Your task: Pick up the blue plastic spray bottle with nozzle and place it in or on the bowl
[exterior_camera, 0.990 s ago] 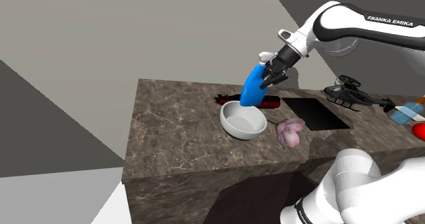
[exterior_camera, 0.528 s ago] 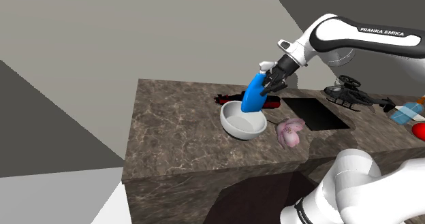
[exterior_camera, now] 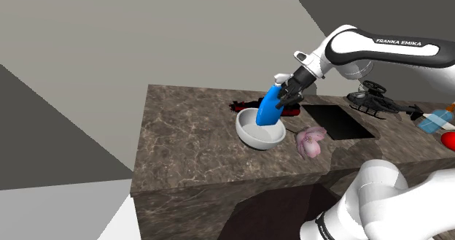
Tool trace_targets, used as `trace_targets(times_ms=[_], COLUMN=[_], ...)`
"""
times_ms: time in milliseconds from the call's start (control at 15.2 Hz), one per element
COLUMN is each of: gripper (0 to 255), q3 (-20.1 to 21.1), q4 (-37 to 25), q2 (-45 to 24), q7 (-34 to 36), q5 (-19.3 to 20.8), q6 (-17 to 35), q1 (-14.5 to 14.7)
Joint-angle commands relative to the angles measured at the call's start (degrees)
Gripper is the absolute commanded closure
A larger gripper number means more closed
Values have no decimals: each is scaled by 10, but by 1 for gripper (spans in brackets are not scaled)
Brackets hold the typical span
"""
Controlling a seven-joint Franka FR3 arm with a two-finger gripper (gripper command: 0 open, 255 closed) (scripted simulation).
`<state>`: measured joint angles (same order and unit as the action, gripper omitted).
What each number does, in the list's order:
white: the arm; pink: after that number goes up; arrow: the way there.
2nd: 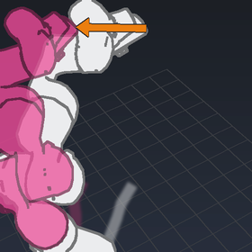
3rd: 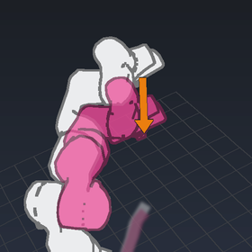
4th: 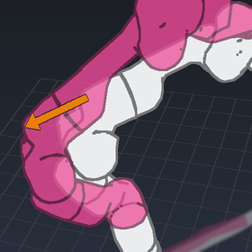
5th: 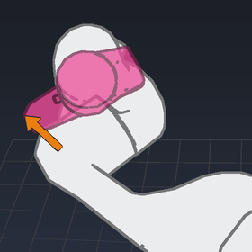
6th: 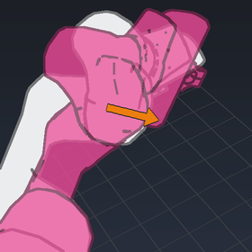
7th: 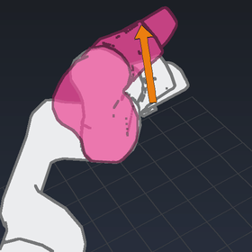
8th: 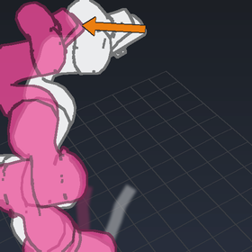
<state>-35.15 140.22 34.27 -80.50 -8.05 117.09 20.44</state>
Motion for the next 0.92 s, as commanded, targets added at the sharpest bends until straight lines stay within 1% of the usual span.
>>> trace_targets(times_ms=[0,198,264,594,858], gripper=[255,255,0,0,0], q3=[-1,-1,-1,-1,0], q4=[1,1,1,1,-57], q2=[0,0,0,0,17], q7=[-1,-1,-1,-1,7], q5=[0,0,0,0,13], q6=[1,1,1,1,-75], q1=[0,0,0,0,-12])
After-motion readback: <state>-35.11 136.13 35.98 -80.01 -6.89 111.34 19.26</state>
